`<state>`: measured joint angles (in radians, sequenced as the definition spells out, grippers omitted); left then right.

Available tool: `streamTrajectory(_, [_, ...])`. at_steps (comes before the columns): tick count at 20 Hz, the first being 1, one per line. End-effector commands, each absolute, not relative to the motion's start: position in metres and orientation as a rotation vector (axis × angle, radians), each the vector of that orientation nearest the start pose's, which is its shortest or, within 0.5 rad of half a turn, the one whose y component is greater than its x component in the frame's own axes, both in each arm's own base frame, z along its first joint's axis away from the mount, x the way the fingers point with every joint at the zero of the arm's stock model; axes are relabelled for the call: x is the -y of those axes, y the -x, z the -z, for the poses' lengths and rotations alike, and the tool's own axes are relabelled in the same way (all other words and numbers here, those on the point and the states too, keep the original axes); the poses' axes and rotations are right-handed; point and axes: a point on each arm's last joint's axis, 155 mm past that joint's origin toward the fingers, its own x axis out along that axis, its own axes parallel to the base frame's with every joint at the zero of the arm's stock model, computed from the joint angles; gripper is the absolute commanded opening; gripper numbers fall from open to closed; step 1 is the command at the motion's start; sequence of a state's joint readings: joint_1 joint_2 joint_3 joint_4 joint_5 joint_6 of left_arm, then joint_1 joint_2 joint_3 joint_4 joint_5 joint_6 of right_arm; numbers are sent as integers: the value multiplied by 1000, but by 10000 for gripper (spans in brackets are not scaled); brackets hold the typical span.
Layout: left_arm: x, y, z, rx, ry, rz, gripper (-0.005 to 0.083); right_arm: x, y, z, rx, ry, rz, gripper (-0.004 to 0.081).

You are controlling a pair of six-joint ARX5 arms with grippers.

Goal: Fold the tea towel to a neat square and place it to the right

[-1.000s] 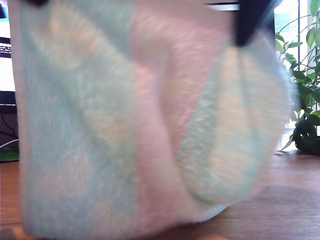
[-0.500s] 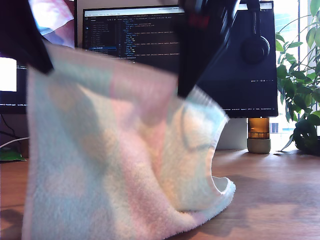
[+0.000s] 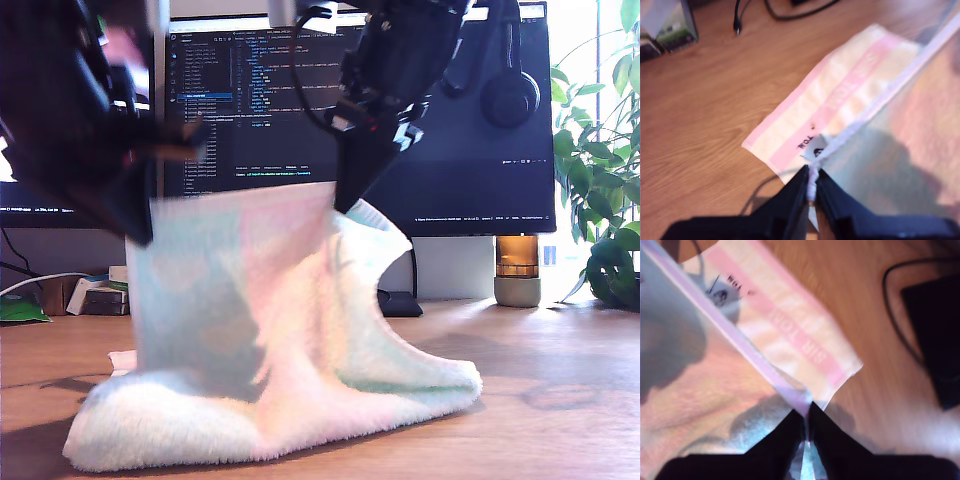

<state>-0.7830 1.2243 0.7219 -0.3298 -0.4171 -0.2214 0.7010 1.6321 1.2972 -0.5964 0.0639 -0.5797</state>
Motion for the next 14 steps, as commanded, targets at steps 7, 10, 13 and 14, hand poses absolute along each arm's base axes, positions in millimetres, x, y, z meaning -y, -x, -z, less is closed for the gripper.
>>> streamTrajectory(7, [155,-309,-100,-757,-281,236,-24,-265,-369,-112,-727,886,-807,-12])
streamTrajectory(10, [153,-317,-97,-766,-244,256,-24,-262,-377,-108,-729,874,-795,-12])
streamTrajectory(13, [146,-322,-89,-794,-231,258,-24,-263,-381,-105,-723,866,-794,-12])
streamTrajectory(14, [146,-321,-86,-805,-224,265,-24,-265,-382,-103,-720,863,-799,-12])
